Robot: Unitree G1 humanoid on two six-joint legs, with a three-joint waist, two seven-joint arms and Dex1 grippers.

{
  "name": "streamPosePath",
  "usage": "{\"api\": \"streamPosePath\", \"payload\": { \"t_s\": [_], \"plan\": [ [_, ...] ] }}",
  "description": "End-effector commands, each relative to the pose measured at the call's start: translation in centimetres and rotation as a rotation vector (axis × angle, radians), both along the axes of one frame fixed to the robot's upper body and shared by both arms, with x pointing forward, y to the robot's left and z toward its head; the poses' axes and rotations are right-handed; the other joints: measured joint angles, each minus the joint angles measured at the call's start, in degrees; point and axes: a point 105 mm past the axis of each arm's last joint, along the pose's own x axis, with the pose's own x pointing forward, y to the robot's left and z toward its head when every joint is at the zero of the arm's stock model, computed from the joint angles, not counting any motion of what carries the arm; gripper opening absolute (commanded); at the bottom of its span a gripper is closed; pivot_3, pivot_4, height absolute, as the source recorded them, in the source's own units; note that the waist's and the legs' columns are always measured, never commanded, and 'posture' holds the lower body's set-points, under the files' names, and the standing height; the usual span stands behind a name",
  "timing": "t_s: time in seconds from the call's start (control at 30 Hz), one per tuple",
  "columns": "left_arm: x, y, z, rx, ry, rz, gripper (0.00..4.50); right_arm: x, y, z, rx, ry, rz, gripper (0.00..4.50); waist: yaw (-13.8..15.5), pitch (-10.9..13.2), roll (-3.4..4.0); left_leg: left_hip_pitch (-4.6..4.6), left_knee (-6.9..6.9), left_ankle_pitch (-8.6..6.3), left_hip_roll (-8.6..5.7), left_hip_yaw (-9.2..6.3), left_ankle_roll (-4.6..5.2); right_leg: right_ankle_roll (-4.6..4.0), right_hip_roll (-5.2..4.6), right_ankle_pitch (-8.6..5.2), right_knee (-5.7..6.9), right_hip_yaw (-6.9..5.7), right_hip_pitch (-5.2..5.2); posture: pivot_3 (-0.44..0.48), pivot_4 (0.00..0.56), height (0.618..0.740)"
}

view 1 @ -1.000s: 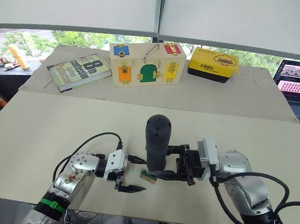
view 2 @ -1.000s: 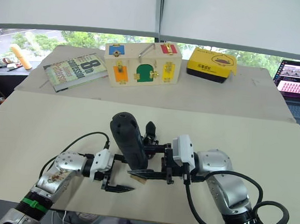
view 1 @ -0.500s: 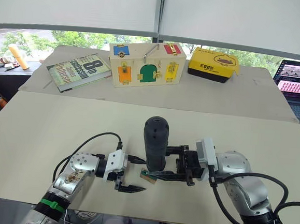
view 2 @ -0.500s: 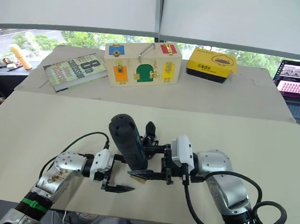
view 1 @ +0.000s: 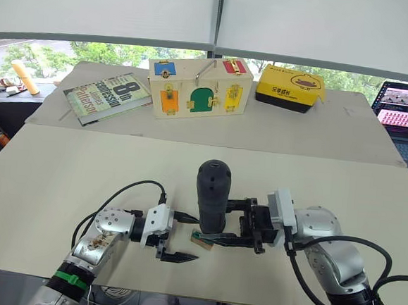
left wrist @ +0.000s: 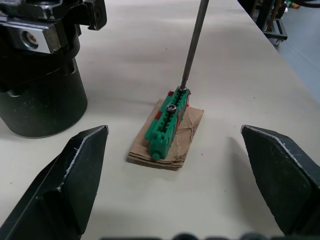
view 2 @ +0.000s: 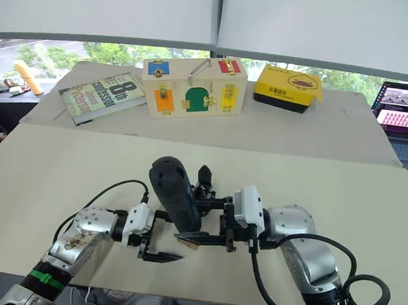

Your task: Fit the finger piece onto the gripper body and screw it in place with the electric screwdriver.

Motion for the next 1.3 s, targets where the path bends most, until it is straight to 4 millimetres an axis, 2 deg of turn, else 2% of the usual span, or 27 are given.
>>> {"api": "streamPosePath", "payload": {
  "t_s": [0.03, 0.4, 0.57, 0.77, 0.93, 1.07, 1.3],
  "plan": [
    [-0.7, -0.1, -0.1, -0.028, 0.038, -0.015, 4.50, -0.7, -0.1, 1.8, 0.062, -0.062, 0.027, 1.91, 0.0, 0.0, 0.00, 0.00, 0.00, 0.00, 0.00, 0.00, 0.00, 0.00, 0.00, 0.00, 0.00, 0.00, -0.01, 0.000, 0.150, 0.740],
    [-0.4, 1.6, 2.0, -0.055, -0.054, -0.015, 4.50, -1.2, -0.1, 4.0, 0.097, -0.078, 0.047, 1.91, -0.1, 0.0, -0.01, -0.04, 0.00, 0.00, 0.04, -0.02, -0.01, -0.01, -0.01, 0.00, 0.00, -0.02, -0.07, 0.000, 0.150, 0.740],
    [-0.4, 1.9, 4.6, -0.139, -0.110, -0.016, 4.50, -1.2, -0.5, 5.4, 0.125, -0.072, 0.043, 1.91, -0.1, 0.0, -0.02, -0.08, 0.00, 0.00, 0.04, -0.03, -0.01, -0.01, -0.15, 0.00, -0.01, -0.03, -0.08, 0.000, 0.150, 0.740],
    [-0.7, 3.5, 6.5, -0.125, -0.095, -0.006, 4.50, -1.1, -1.8, 7.1, 0.126, -0.069, 0.014, 1.91, -0.1, 0.0, -0.02, -0.09, -0.01, 0.00, 0.04, -0.05, -0.02, -0.01, -0.13, 0.00, -0.03, -0.07, -0.09, 0.000, 0.150, 0.740],
    [-0.2, 4.6, 8.2, -0.143, -0.079, 0.032, 4.50, -0.7, -3.3, 8.6, 0.121, -0.069, -0.040, 1.91, -0.1, 0.0, -0.03, -0.09, 0.00, 0.00, 0.04, -0.04, -0.02, -0.01, -0.05, 0.00, -0.03, -0.08, -0.08, 0.000, 0.150, 0.740],
    [0.6, 5.0, 9.5, -0.183, -0.076, 0.072, 4.50, 0.4, -4.7, 9.3, 0.119, -0.080, -0.110, 1.91, 0.0, 0.0, -0.06, -0.10, 0.00, 0.00, 0.02, -0.03, -0.02, 0.00, -0.02, 0.00, -0.03, -0.09, -0.07, 0.000, 0.150, 0.740],
    [1.9, 4.7, 9.7, -0.189, -0.098, 0.100, 4.50, 2.3, -5.2, 10.8, 0.171, -0.062, -0.172, 1.91, -0.2, 0.1, -0.07, -0.10, -0.01, 0.00, 0.02, 0.01, -0.03, 0.00, 0.07, 0.00, -0.03, -0.08, -0.07, 0.000, 0.150, 0.740]
  ]
}}
